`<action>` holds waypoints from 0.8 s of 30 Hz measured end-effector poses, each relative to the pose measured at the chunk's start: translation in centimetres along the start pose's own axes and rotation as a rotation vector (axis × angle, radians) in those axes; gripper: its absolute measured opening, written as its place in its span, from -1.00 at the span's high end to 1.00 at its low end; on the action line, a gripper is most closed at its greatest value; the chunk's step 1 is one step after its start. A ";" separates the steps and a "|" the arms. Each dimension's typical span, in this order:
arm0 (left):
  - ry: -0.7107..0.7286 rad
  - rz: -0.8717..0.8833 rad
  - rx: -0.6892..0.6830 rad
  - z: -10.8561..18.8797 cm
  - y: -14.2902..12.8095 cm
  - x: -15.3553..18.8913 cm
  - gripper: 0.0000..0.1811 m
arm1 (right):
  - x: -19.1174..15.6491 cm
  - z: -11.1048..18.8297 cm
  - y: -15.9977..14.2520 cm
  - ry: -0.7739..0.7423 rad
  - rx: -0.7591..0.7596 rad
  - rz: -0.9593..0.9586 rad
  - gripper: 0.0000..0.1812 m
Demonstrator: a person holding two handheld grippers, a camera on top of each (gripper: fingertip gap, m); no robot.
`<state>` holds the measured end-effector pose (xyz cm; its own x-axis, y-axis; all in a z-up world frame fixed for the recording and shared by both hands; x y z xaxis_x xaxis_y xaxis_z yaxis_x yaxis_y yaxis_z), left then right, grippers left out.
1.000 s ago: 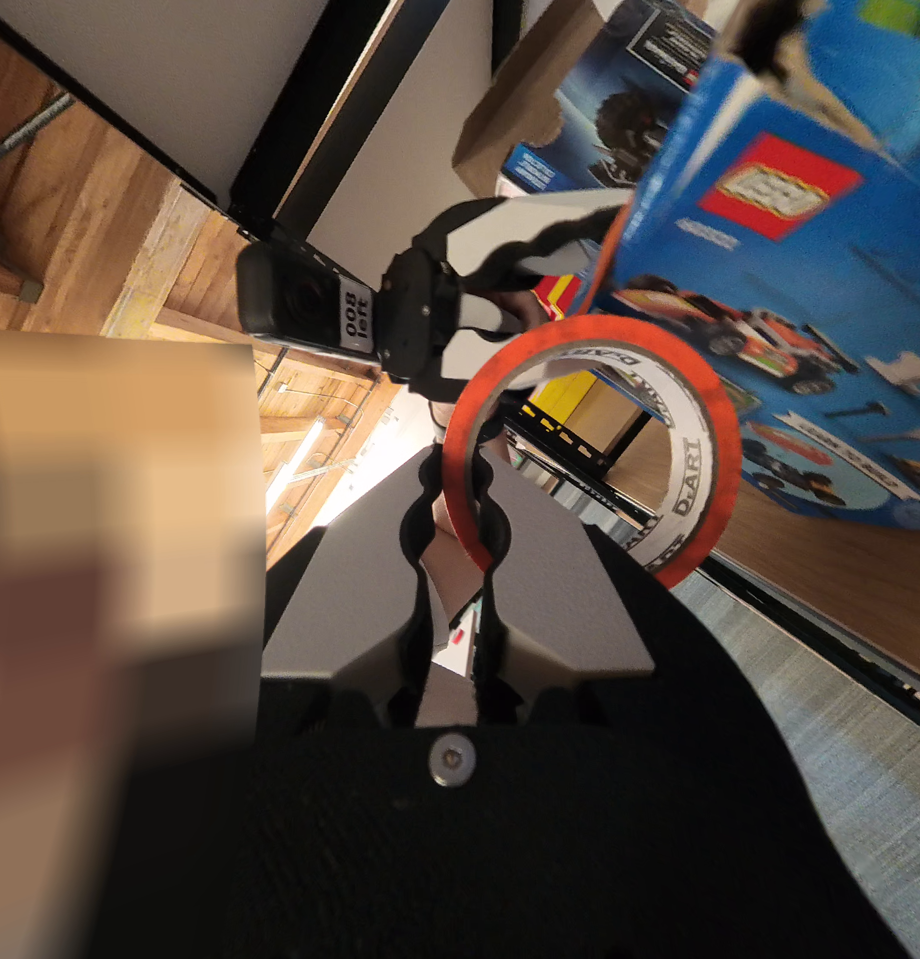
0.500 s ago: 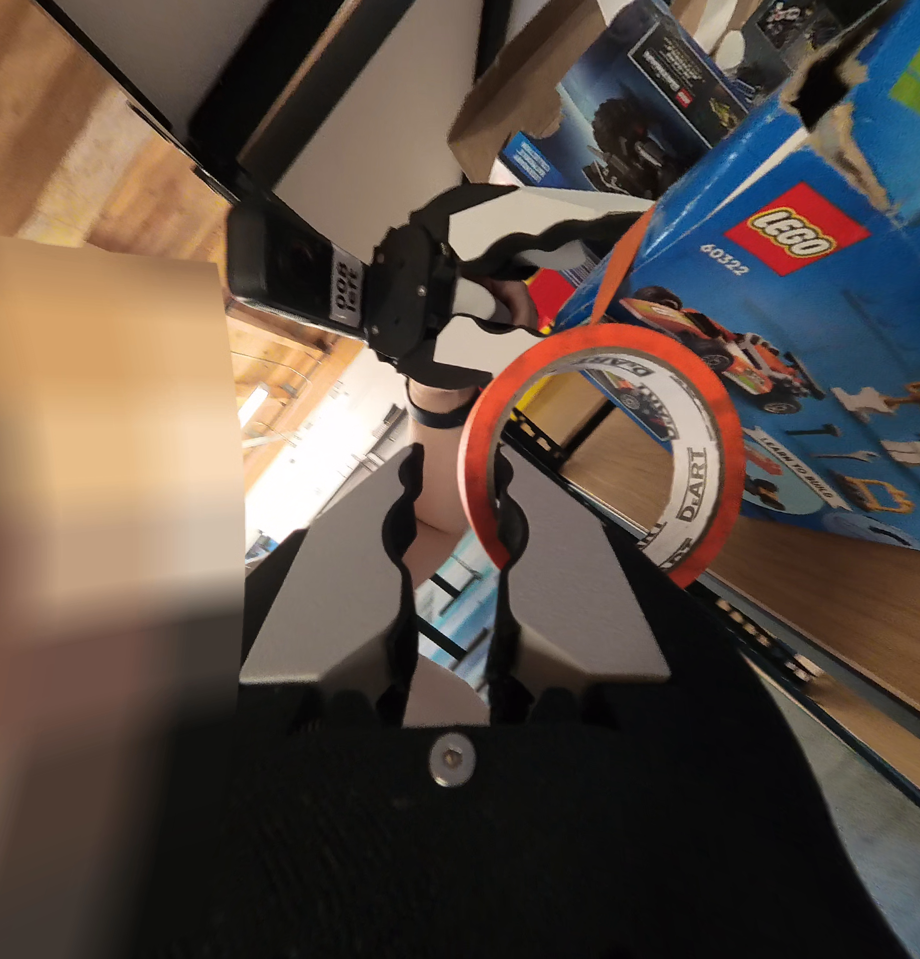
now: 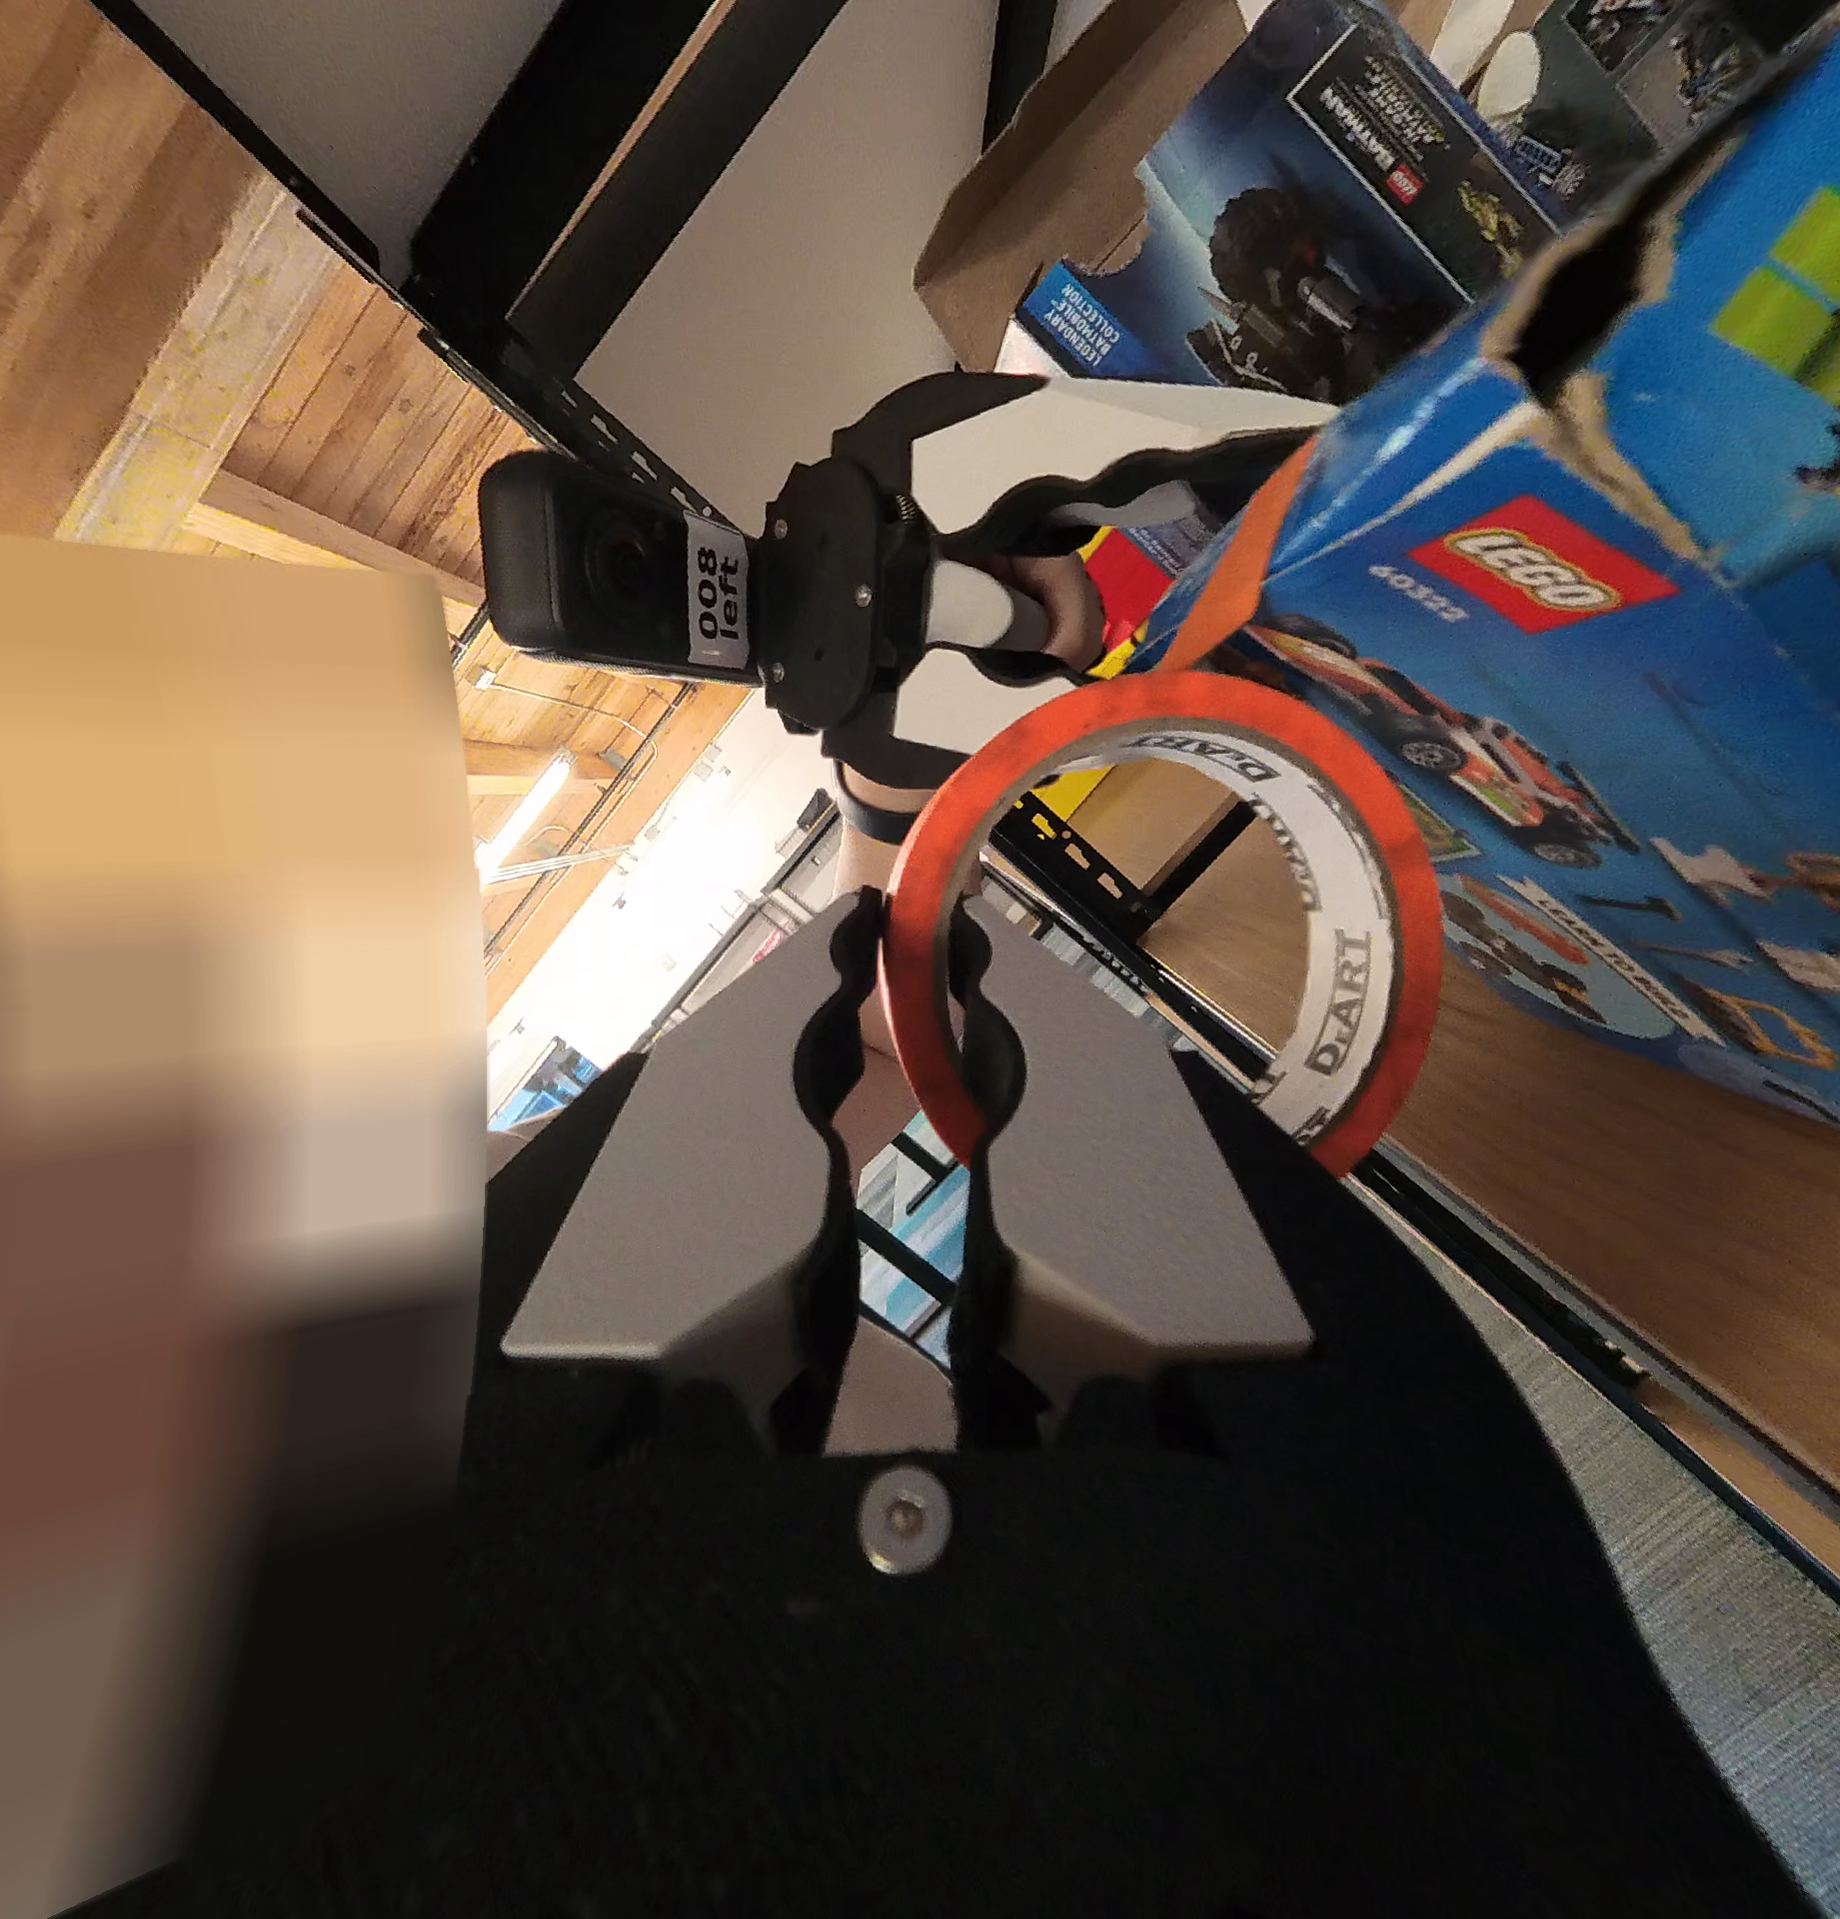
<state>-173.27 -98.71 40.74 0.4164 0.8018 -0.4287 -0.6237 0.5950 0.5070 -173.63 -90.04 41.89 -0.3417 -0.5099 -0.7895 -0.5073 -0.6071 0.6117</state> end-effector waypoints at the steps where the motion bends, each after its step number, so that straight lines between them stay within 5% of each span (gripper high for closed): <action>1: -0.001 0.005 -0.003 0.0 0.0 -0.1 0.48 | -0.1 0.0 0.0 -0.002 -0.005 0.002 0.90; 12: 0.068 0.192 0.022 -0.5 0.0 -0.7 0.55 | 1.0 0.4 0.9 -0.061 -0.010 -0.033 0.90; 24: 0.265 0.351 0.026 -1.8 1.2 -1.3 0.58 | 2.3 3.1 3.1 -0.004 -0.245 -0.165 0.91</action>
<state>-175.73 -99.12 40.51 -0.0038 0.9155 -0.4023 -0.6788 0.2931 0.6733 -178.43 -91.22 41.76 -0.2734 -0.3901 -0.8792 -0.3506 -0.8107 0.4688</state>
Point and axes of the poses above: each gripper's, where its closed fingertips meet, z back along the fingers, y out of its top, x = y × z across the jaws, the point moved 1 cm from there along z, back along the fingers, and after that the axes turned 15 degrees about -y, right-handed, at the moved point
